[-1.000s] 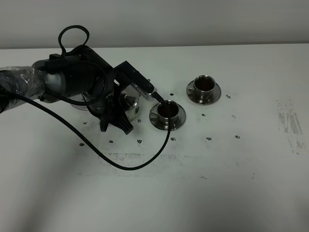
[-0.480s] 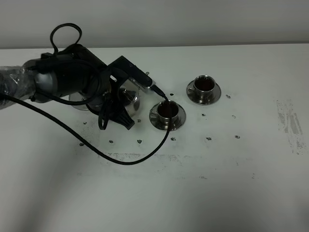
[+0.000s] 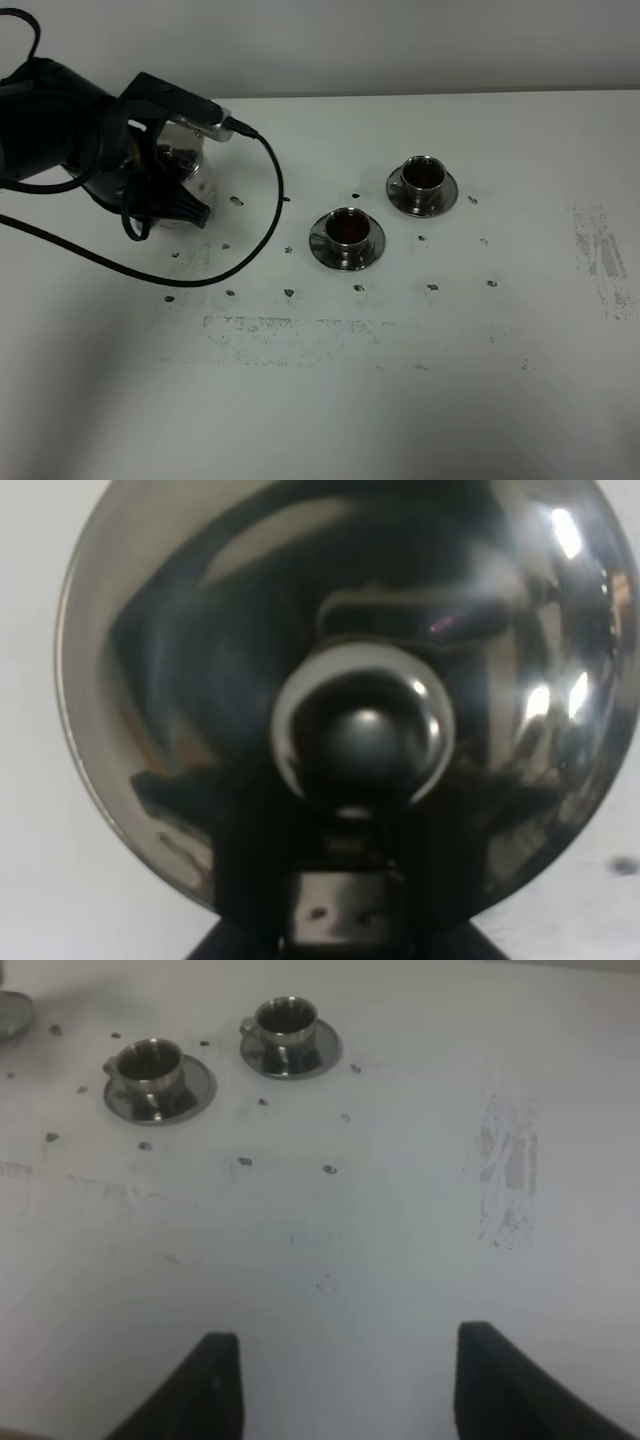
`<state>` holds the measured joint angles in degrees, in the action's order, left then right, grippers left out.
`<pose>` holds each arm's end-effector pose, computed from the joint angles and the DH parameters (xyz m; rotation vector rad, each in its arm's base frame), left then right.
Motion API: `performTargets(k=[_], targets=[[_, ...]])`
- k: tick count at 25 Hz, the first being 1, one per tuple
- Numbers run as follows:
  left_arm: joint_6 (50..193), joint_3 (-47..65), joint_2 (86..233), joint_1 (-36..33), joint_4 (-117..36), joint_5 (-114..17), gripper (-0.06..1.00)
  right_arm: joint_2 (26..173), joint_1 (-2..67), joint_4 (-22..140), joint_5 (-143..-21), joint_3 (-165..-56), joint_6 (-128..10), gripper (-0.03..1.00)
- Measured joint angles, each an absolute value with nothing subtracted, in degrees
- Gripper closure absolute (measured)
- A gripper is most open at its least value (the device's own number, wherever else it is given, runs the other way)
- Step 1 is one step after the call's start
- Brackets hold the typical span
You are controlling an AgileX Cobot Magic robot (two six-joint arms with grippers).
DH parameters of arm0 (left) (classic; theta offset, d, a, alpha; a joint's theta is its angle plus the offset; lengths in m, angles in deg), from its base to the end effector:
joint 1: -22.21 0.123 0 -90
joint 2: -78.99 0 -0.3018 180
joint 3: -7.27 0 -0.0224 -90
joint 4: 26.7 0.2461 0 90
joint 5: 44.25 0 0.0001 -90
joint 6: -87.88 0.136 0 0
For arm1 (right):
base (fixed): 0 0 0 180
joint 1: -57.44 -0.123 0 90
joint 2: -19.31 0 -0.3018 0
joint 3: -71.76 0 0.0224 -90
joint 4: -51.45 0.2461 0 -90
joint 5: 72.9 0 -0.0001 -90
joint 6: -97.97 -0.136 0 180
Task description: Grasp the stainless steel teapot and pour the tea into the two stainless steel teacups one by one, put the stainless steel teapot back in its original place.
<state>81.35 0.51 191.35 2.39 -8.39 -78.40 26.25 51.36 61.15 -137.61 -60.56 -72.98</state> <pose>0.3879 -0.1143 0.1838 0.5936 2.5652 0.1695 0.0034 0.0212 0.2549 -0.2910 2.0546 0.1717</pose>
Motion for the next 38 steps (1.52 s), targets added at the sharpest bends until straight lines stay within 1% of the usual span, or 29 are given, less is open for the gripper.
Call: performTargets(k=[6, 15, 23, 34, 38], targets=[[81.1, -1.2, 191.3, 6.4, -11.1, -76.8, 0.76, 26.3, 51.4, 61.1, -137.6, -60.6, -73.0, 0.51], [81.2, -0.5, 191.8, 7.7, -13.8, -77.2, 0.76, 26.3, 51.4, 61.1, -137.6, -60.6, -73.0, 0.51], [81.3, 7.6, 195.9, 7.8, -14.3, -85.3, 0.76, 26.3, 51.4, 61.1, -137.6, -60.6, -73.0, 0.51], [82.2, 15.5, 203.6, 8.1, -16.4, -86.9, 0.76, 26.3, 51.4, 61.1, -137.6, -60.6, -73.0, 0.51], [82.3, 16.8, 205.4, 8.1, -16.9, -86.8, 0.76, 26.3, 51.4, 61.1, -137.6, -60.6, -73.0, 0.51]])
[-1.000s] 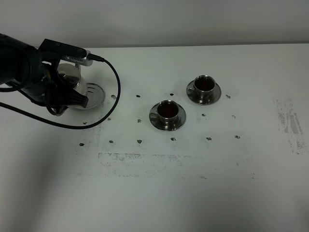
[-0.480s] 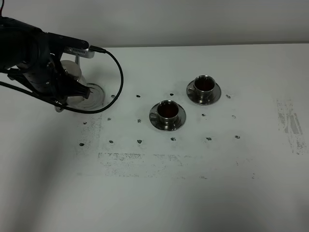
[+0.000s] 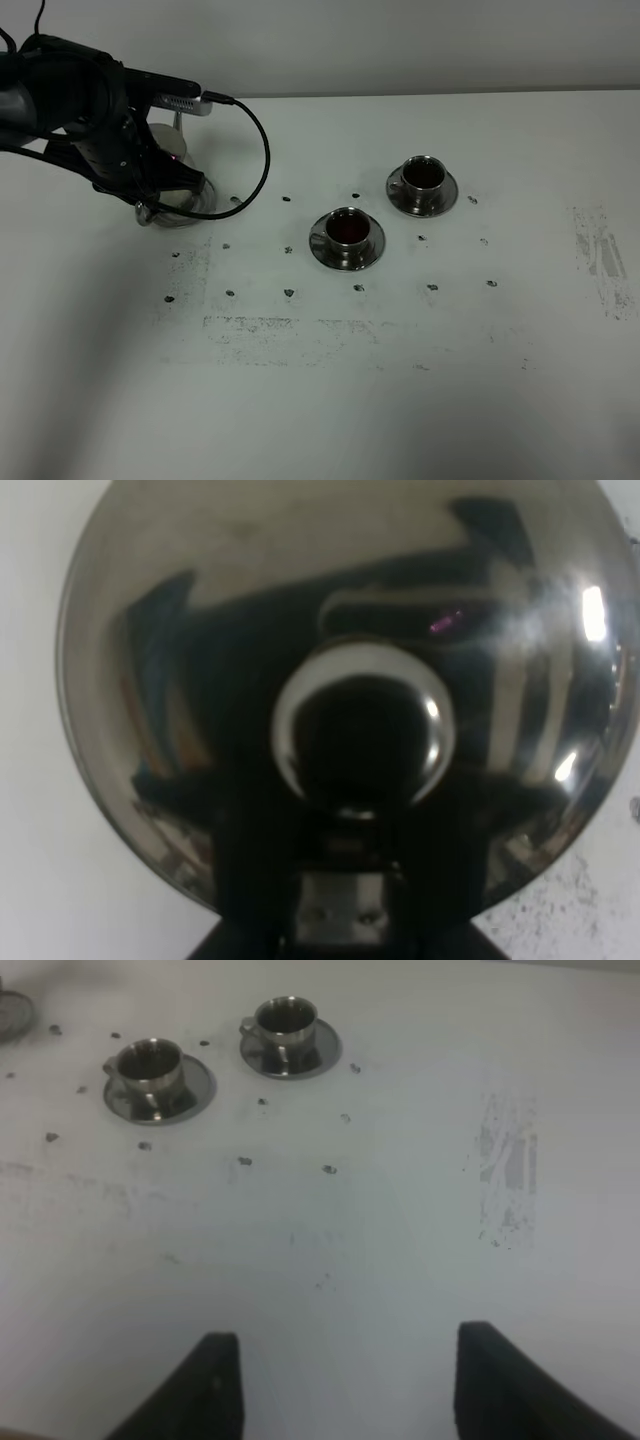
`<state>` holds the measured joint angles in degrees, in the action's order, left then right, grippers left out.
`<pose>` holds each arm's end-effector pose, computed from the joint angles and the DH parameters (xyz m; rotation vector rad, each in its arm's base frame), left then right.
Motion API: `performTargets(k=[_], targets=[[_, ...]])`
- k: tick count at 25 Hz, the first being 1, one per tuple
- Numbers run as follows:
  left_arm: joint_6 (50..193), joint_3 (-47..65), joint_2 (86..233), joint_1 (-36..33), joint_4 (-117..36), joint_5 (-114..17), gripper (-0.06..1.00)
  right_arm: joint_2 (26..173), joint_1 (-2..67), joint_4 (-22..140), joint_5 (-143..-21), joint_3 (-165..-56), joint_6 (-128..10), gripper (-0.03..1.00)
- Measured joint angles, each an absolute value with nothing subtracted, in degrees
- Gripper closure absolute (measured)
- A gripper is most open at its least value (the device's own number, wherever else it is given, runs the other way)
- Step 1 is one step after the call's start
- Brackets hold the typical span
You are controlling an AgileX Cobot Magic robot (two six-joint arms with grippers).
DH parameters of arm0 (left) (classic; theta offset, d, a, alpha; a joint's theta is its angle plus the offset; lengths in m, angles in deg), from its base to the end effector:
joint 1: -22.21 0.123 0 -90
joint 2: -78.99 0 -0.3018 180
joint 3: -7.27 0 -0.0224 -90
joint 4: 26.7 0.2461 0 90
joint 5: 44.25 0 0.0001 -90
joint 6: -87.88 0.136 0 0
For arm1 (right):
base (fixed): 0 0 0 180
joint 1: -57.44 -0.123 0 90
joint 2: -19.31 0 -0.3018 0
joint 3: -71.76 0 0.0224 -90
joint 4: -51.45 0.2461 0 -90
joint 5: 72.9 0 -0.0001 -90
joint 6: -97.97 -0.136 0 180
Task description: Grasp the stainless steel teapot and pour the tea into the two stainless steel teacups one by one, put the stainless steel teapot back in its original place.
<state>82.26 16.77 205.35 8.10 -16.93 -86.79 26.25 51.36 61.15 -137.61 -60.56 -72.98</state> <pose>0.4470 -0.0963 0.1487 0.3486 2.7411 0.1023 0.0034 0.0212 0.2549 -0.2910 2.0546 0.1717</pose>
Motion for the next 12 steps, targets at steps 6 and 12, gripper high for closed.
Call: performTargets(k=[6, 12], targets=[[82.8, 16.9, 206.7, 7.7, -17.2, -86.6, 0.76, 26.3, 51.4, 61.1, -137.6, -60.6, -73.0, 0.51], [83.4, 16.9, 207.3, 7.6, -17.3, -85.6, 0.76, 26.3, 51.4, 61.1, -137.6, -60.6, -73.0, 0.51]])
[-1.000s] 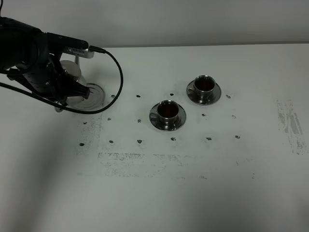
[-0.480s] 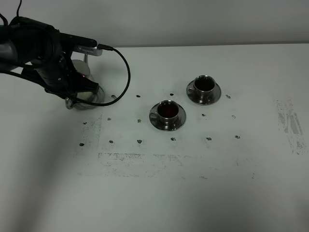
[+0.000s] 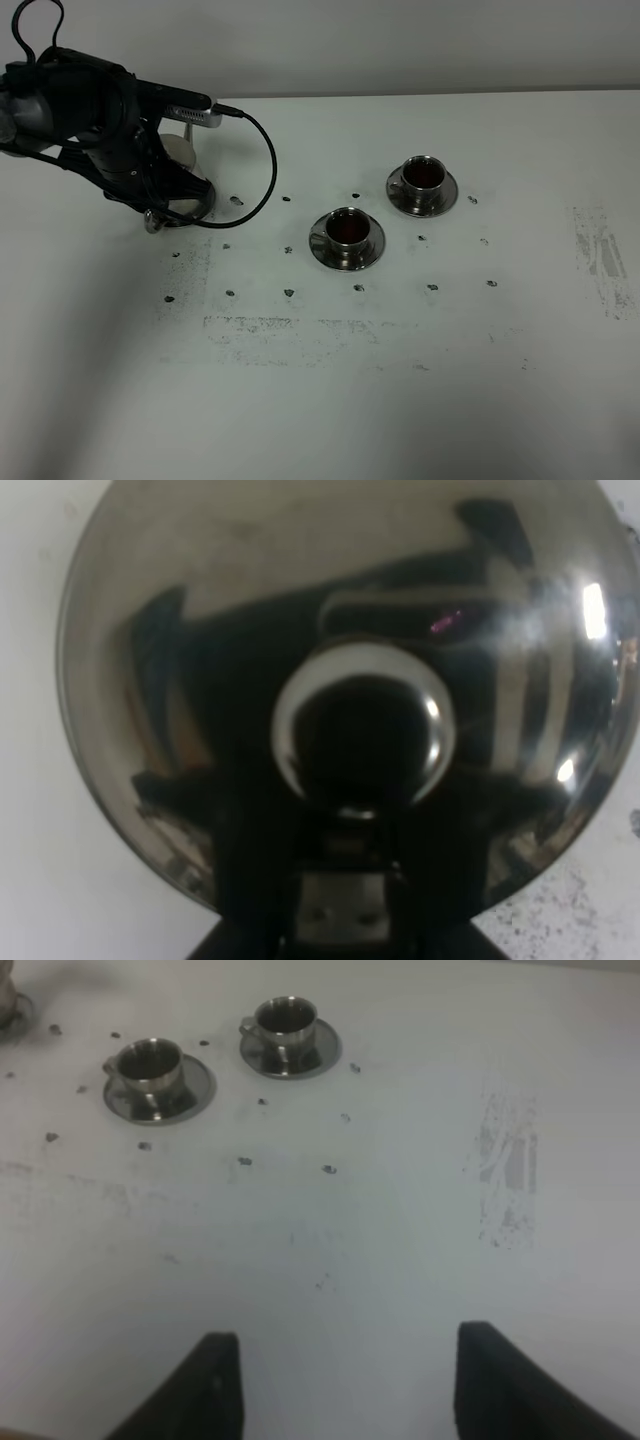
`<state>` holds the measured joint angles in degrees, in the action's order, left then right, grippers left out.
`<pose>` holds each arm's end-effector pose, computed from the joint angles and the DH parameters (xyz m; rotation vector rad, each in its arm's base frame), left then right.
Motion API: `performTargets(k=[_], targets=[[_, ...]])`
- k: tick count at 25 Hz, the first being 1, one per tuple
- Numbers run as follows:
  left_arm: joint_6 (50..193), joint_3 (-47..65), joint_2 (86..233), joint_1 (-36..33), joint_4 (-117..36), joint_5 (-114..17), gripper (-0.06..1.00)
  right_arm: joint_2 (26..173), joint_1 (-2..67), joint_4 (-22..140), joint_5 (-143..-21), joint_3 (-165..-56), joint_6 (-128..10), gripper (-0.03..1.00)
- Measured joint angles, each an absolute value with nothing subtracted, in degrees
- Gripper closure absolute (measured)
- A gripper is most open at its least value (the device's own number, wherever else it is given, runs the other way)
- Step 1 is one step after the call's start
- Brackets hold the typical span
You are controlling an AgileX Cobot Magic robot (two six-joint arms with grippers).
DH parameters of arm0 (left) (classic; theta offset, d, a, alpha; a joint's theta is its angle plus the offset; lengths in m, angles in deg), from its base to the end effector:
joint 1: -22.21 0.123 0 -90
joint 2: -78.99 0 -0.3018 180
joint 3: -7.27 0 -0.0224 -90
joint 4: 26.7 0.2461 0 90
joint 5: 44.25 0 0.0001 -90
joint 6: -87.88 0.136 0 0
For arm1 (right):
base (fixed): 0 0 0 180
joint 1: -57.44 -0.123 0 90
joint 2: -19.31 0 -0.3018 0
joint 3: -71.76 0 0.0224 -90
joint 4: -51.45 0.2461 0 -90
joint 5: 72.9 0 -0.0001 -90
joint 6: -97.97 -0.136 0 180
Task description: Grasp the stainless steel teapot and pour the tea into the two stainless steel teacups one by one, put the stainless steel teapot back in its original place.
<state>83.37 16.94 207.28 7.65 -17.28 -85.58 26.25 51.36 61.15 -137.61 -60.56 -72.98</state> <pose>0.4498 -0.1016 0.1349 0.3869 2.7473 0.0974 0.0034 0.0212 0.2549 -0.2910 2.0546 0.1717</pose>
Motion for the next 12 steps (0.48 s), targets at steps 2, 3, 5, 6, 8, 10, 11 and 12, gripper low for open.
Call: performTargets(k=[2, 3, 5, 6, 8, 10, 11, 12], targets=[[83.4, 16.9, 207.3, 7.5, -17.3, -85.5, 0.76, 26.3, 51.4, 61.1, -137.6, -60.6, -73.0, 0.51], [83.4, 16.9, 207.3, 7.5, -17.3, -85.4, 0.76, 26.3, 51.4, 61.1, -137.6, -60.6, -73.0, 0.51], [83.5, 16.9, 207.3, 7.3, -17.2, -85.2, 0.76, 26.3, 51.4, 61.1, -137.6, -60.6, -73.0, 0.51], [83.5, 16.9, 207.5, 7.3, -17.2, -85.2, 0.76, 26.3, 51.4, 61.1, -137.6, -60.6, -73.0, 0.51], [83.5, 17.0, 207.7, 7.2, -17.2, -85.0, 0.76, 26.3, 51.4, 61.1, -137.6, -60.6, -73.0, 0.51], [83.5, 17.0, 207.7, 7.2, -17.2, -85.0, 0.76, 26.3, 51.4, 61.1, -137.6, -60.6, -73.0, 0.51], [83.5, 17.0, 207.7, 7.2, -17.2, -85.0, 0.76, 26.3, 51.4, 61.1, -137.6, -60.6, -73.0, 0.51], [83.5, 17.0, 207.7, 7.2, -17.2, -85.0, 0.76, 26.3, 51.4, 61.1, -137.6, -60.6, -73.0, 0.51]])
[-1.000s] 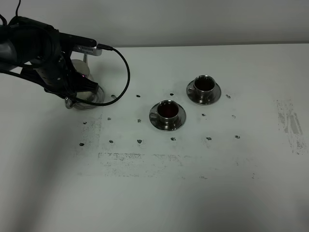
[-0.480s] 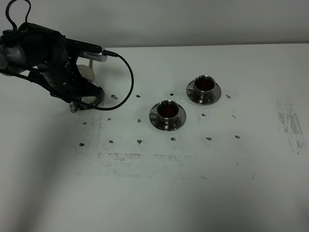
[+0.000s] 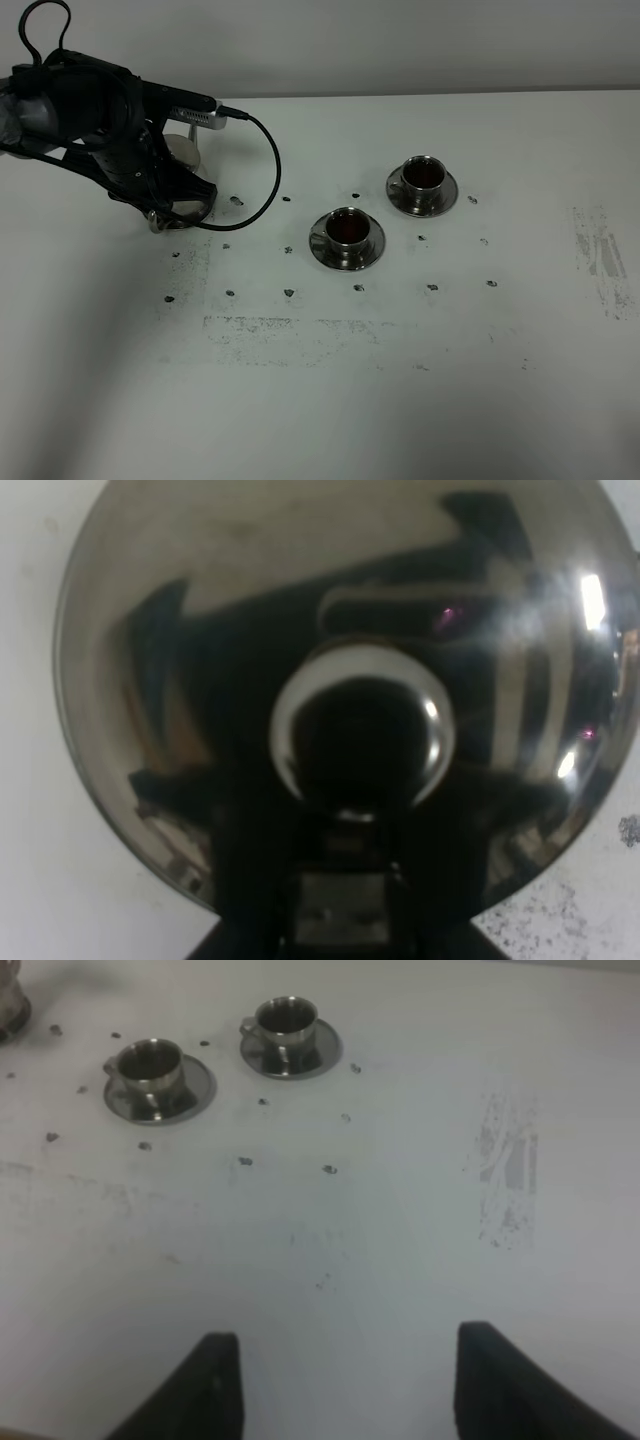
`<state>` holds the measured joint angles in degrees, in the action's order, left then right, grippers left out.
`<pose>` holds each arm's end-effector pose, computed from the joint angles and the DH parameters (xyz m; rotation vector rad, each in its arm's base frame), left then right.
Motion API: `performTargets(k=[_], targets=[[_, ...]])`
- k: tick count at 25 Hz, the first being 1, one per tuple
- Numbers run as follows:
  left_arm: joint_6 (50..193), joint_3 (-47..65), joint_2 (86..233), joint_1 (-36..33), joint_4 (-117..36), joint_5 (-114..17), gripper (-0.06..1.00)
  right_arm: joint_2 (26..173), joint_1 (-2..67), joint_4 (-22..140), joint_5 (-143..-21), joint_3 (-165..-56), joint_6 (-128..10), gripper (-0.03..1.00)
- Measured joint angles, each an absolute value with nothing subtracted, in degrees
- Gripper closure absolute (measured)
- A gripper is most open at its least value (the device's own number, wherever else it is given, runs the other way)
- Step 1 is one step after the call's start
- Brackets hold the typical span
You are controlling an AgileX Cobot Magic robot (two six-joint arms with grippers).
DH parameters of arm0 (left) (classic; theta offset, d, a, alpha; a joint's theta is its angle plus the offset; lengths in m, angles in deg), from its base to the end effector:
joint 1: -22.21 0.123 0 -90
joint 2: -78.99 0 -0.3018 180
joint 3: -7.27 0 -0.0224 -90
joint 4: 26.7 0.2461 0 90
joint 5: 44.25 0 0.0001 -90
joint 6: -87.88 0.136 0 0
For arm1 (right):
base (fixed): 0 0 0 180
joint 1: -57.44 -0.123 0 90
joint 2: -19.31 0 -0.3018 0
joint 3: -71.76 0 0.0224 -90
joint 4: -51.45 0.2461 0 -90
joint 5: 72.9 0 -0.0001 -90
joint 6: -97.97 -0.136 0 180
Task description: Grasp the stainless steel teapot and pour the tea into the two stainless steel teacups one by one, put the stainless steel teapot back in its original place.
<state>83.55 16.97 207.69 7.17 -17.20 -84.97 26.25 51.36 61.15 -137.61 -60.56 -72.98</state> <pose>0.4504 -0.1058 0.1323 0.4049 2.7406 0.0953 0.0034 0.0212 0.2549 -0.2910 2.0546 0.1717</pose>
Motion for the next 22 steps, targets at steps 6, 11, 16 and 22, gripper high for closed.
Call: performTargets(k=[6, 11, 16, 22], targets=[[83.5, 17.0, 207.7, 7.2, -17.2, -85.0, 0.76, 26.3, 51.4, 61.1, -137.6, -60.6, -73.0, 0.51], [83.5, 17.0, 207.7, 7.2, -17.1, -85.0, 0.76, 26.3, 51.4, 61.1, -137.6, -60.6, -73.0, 0.51], [83.5, 17.0, 207.8, 7.2, -17.1, -85.2, 0.72, 26.3, 51.4, 61.1, -137.6, -60.6, -73.0, 0.51], [83.5, 17.0, 207.8, 7.2, -17.1, -85.9, 0.55, 26.3, 51.4, 61.1, -137.6, -60.6, -73.0, 0.51]])
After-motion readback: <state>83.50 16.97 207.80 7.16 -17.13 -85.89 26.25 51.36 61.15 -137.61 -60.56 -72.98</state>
